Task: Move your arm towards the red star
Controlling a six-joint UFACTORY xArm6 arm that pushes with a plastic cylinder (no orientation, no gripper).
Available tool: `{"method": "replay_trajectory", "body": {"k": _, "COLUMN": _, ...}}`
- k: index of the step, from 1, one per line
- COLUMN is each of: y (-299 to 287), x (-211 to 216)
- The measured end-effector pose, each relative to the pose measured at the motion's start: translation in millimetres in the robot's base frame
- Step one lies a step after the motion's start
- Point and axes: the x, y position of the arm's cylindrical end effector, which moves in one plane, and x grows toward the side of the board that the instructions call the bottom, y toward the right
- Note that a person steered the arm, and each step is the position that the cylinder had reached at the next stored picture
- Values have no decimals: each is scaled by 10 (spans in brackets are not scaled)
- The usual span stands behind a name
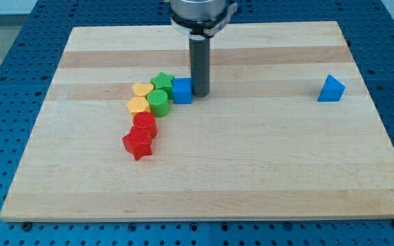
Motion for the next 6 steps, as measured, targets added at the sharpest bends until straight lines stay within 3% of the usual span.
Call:
{"method": "replay_trajectory", "body": {"k": 1, "y": 200, "x": 37}}
{"method": "replay_trajectory", "body": {"k": 2, "y": 935, "x": 379}}
{"method": "replay_trajectory", "body": {"k": 3, "y": 1217, "x": 1059}}
{"method": "replay_trajectory", "body": {"k": 4, "y": 633, "x": 1672}}
{"method": "replay_trajectory", "body": {"k": 6, "y": -1158, "x": 2105}}
